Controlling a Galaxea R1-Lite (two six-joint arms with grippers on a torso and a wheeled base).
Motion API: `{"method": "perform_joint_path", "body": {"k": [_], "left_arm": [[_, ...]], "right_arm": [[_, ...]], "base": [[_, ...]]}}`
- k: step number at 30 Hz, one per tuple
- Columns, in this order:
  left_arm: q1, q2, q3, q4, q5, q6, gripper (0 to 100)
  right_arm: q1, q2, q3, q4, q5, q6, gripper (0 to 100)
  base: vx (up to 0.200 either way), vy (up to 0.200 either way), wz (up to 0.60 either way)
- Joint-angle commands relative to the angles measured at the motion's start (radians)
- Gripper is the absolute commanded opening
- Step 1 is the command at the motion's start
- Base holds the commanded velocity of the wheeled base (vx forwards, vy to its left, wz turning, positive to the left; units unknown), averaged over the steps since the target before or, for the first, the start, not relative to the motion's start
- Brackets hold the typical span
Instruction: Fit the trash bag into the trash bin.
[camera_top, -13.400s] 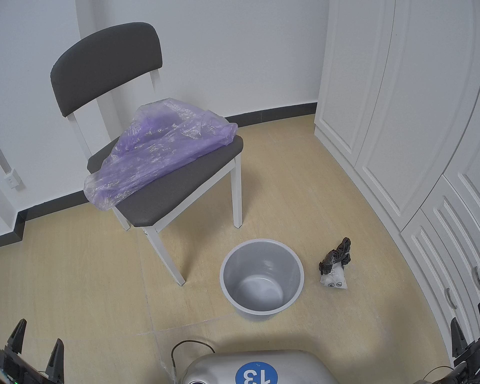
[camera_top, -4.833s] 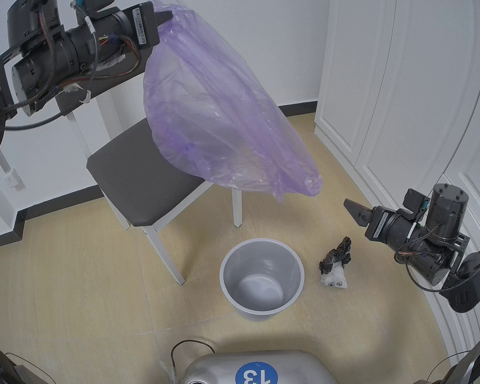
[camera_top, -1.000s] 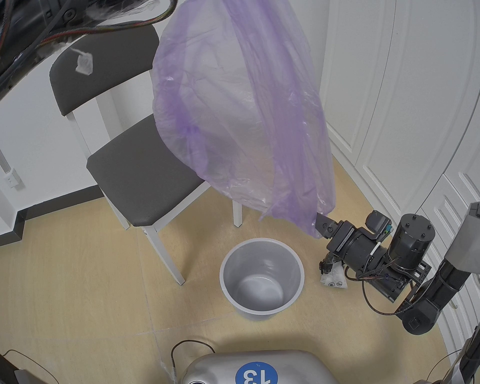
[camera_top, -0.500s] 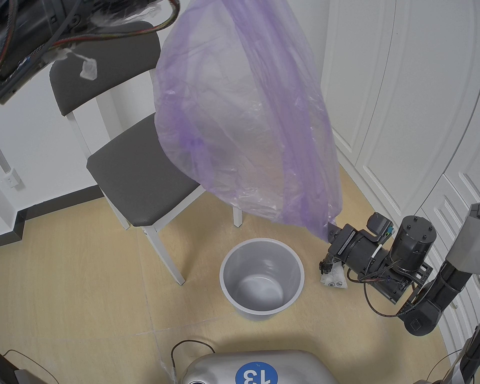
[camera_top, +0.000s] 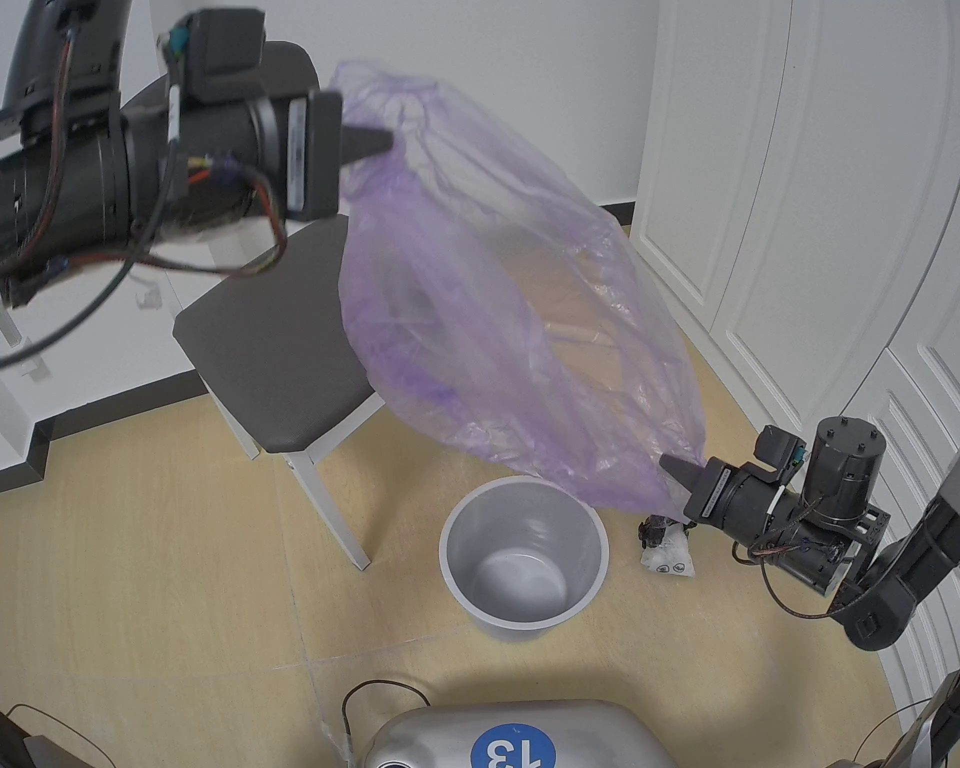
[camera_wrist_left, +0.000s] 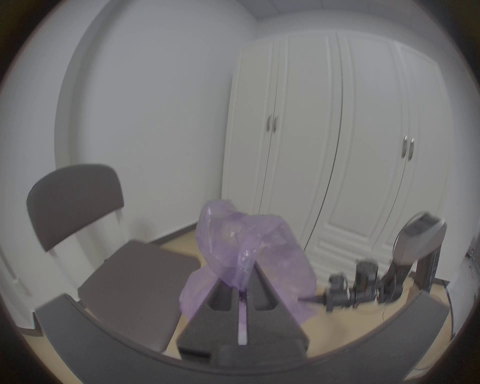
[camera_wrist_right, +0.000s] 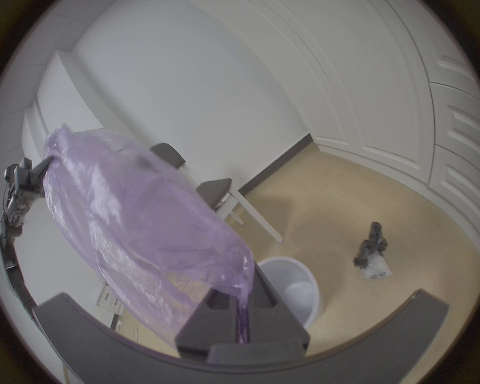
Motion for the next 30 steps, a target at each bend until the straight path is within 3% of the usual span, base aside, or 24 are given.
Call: {"method": "perform_joint_path", "body": {"k": [1,6,14,24,28,29,30], "left_arm": [[0.046,-0.051,0.147,0.232,0.051,0.002,0],[0.075,-0.019,0.156,0.388,0.054,0.01,0],[0.092,0.024,0.191,0.367,0.049,0.019,0],[0.072,-0.048,0.463,-0.046,0.037,0.065,0],[0.072,-0.048,0.463,-0.046,0.037,0.065,0],[0.074,-0.053,0.483,-0.058,0.032,0.056,0],[0.075,-0.053,0.489,-0.06,0.032,0.054,0]], "right_arm": [[-0.038,-0.19,-0.078,0.241,0.016,-0.021,0],[-0.039,-0.188,-0.087,0.273,0.016,-0.03,0],[-0.046,-0.213,-0.081,0.279,0.016,-0.059,0],[0.025,-0.26,-0.043,0.295,0.007,-0.109,0],[0.025,-0.26,-0.043,0.295,0.007,-0.109,0],[0.086,-0.277,-0.023,0.302,0.001,-0.111,0],[0.091,-0.276,-0.021,0.302,0.003,-0.111,0]], "base": [[0.0,0.0,0.0],[0.0,0.0,0.0],[0.0,0.0,0.0],[0.0,0.0,0.0],[0.0,0.0,0.0],[0.0,0.0,0.0],[0.0,0.0,0.0]]}}
